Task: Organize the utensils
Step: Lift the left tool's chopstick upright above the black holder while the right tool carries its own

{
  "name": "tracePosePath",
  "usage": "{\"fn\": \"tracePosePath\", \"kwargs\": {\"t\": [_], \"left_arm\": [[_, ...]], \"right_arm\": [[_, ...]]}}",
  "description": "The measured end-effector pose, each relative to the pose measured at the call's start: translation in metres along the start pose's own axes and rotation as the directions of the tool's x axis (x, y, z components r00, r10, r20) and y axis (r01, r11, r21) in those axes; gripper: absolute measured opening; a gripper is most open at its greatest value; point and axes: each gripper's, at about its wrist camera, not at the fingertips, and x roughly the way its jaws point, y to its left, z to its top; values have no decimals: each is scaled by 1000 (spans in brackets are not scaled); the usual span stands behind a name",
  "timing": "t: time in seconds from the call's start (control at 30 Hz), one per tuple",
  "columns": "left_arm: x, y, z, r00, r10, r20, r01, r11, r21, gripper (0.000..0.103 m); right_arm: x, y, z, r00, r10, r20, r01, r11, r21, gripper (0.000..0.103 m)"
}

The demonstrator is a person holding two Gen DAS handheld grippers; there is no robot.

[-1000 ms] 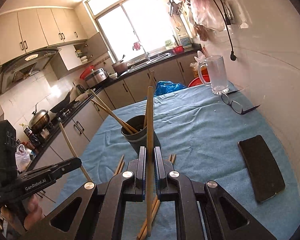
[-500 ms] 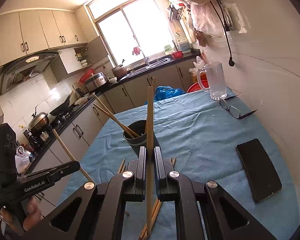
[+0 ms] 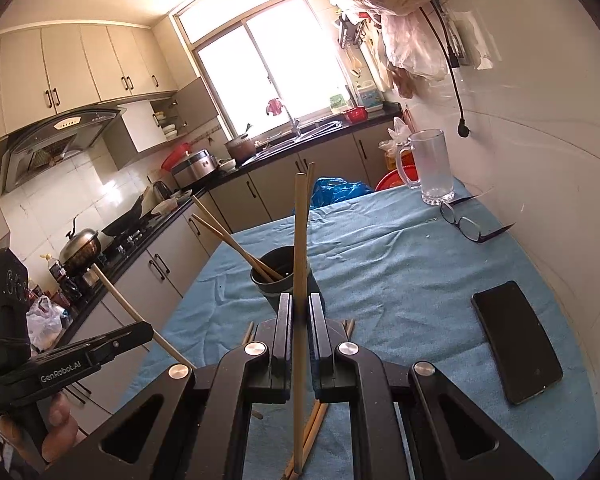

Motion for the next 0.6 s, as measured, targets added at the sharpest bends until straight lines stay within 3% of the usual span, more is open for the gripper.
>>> {"fn": "tracePosePath", "kwargs": {"t": [0.6], "left_arm": [[-4, -4, 6, 1000, 3, 5, -3, 1000, 6, 6]], "right_arm": [[1, -7, 9, 1000, 14, 18, -15, 1000, 19, 8]]}}
